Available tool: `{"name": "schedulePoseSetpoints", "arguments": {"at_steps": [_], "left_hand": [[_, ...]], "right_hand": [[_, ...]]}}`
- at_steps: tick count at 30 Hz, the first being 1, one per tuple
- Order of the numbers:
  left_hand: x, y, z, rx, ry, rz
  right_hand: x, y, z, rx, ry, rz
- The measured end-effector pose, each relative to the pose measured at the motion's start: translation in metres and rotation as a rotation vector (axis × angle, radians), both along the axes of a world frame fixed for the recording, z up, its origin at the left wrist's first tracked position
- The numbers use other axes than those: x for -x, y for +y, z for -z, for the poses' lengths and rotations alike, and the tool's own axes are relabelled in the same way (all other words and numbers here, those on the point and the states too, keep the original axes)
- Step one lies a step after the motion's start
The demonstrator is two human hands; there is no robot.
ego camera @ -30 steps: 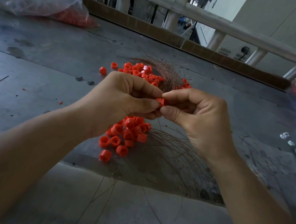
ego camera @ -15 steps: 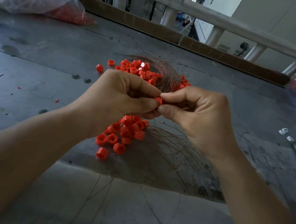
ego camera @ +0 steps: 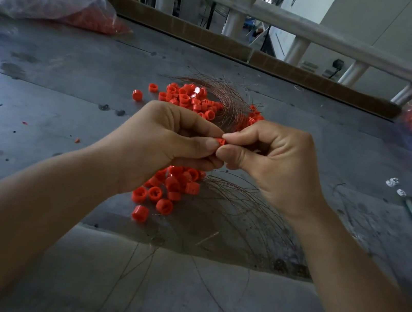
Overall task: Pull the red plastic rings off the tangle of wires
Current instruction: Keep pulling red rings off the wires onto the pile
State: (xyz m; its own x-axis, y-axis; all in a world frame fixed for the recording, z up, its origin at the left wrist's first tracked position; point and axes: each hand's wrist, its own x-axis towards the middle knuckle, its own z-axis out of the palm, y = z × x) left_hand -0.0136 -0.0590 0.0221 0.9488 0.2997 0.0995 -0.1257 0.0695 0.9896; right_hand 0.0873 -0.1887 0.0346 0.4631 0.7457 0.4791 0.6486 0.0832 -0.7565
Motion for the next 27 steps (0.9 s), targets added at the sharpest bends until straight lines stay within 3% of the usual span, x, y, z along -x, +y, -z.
{"name": "schedulePoseSetpoints", "arguments": {"at_steps": [5, 12, 18, 23, 27], "left_hand": [[0.002, 0.001, -0.003, 0.044, -0.004, 0.069], [0.004, 0.002, -0.005, 0.078, 0.042, 0.167], [0.005, 0.001, -0.004, 0.100, 0.021, 0.220], [0.005, -0.004, -0.004, -0.104, -0.048, 0.151], [0.005, -0.006, -0.002, -0.112, -0.060, 0.138]], "right_hand": [[-0.002, -0.001, 0.000, 0.038, 0.060, -0.048], [-0.005, -0.003, -0.005, 0.276, 0.022, -0.169], [-0.001, -0.004, -0.008, 0.280, -0.002, -0.144], [0.003, -0.002, -0.006, 0.282, -0.086, -0.062], [0.007, -0.002, -0.003, 0.269, -0.114, -0.040]]}}
